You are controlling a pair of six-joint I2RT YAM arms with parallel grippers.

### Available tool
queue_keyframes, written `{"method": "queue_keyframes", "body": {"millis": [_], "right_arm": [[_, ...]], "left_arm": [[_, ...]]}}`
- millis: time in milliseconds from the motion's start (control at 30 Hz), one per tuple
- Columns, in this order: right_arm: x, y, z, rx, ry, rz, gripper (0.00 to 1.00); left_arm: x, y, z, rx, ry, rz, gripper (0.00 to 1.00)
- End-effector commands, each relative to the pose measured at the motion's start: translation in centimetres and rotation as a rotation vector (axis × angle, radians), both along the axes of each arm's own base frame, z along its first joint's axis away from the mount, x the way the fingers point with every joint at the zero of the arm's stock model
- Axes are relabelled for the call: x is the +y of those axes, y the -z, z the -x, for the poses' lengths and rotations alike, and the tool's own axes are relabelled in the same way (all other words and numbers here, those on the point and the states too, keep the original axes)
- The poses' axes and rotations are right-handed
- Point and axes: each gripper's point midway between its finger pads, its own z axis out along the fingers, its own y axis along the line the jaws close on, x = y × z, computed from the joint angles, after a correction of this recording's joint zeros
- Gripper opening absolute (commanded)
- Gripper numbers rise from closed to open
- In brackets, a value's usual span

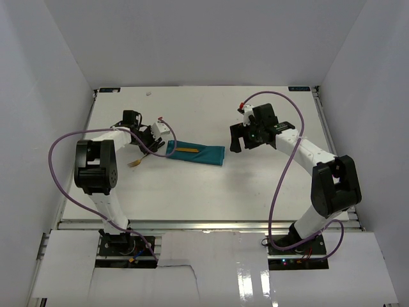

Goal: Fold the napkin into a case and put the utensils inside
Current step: Pick up the fork at the center of the board.

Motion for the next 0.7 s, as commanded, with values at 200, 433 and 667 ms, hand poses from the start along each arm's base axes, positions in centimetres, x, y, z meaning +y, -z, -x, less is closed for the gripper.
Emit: {"method": "queue_keyframes", "body": {"millis": [200, 433, 667], "right_arm": [[0.4, -1.3, -0.9, -0.031, -0.006, -0.006, 0.9], [1.7, -0.3, -0.8, 0.01, -0.028, -0.048, 0.91], [3.3, 1.4, -0.6, 0.06, -0.034, -0.064, 0.92]], "left_arm": [[0.4, 1.1, 3.4, 0.076, 0.049, -0.033, 0.12], [0.3, -2.3, 0.9, -0.009, 0.026, -0.022, 0.0], [0.1, -7.8, -1.3, -0.122, -0.002, 0.0, 0.0]]}}
